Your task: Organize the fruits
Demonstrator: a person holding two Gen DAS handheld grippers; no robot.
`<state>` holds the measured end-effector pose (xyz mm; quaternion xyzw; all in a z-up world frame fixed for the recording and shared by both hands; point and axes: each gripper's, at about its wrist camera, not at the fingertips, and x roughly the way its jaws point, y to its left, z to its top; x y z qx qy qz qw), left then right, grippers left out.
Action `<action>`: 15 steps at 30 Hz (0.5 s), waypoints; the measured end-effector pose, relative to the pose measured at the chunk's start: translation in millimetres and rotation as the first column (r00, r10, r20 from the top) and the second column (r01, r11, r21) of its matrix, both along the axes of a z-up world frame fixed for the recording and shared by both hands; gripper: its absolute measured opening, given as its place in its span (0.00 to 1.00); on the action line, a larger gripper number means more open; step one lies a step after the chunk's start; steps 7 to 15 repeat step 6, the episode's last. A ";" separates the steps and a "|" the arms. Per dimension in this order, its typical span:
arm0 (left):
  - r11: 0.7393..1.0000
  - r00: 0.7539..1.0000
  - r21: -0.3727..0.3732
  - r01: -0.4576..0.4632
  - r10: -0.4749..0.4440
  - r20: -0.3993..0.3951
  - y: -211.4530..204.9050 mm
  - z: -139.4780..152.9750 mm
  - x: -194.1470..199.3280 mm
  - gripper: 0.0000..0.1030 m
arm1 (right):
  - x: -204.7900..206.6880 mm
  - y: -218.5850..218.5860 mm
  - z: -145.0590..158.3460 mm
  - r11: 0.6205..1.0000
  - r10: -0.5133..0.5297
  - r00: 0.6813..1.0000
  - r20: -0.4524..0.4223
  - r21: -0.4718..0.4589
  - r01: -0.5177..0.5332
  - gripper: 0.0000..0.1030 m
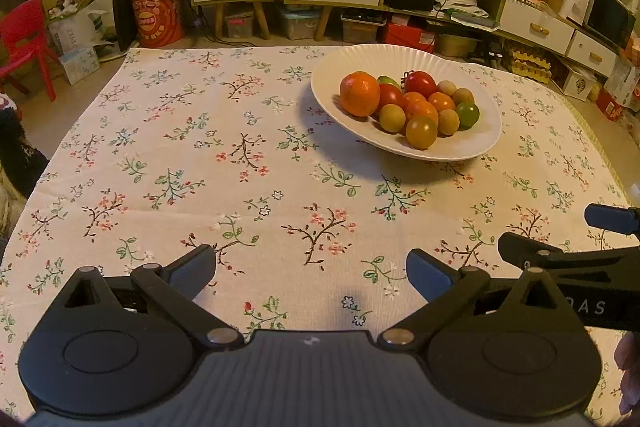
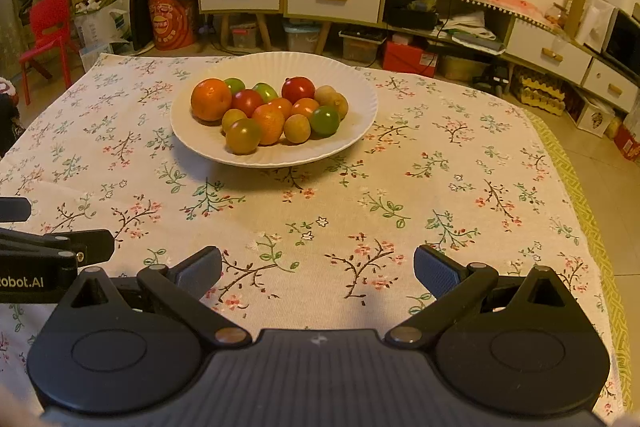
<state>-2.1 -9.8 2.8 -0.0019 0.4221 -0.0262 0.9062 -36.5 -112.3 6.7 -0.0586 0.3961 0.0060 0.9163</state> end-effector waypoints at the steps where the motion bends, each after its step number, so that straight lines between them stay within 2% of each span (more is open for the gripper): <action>1: 1.000 1.000 -0.001 0.000 0.000 -0.002 0.1 -0.3 0.1 0.97 | -0.2 0.3 -0.3 1.000 0.000 1.000 0.000 0.000 0.000 0.99; 15: 1.000 1.000 -0.004 0.012 -0.012 -0.013 -0.2 -3.8 0.6 0.97 | -0.8 -0.3 -2.5 1.000 0.003 1.000 -0.002 -0.014 -0.003 0.99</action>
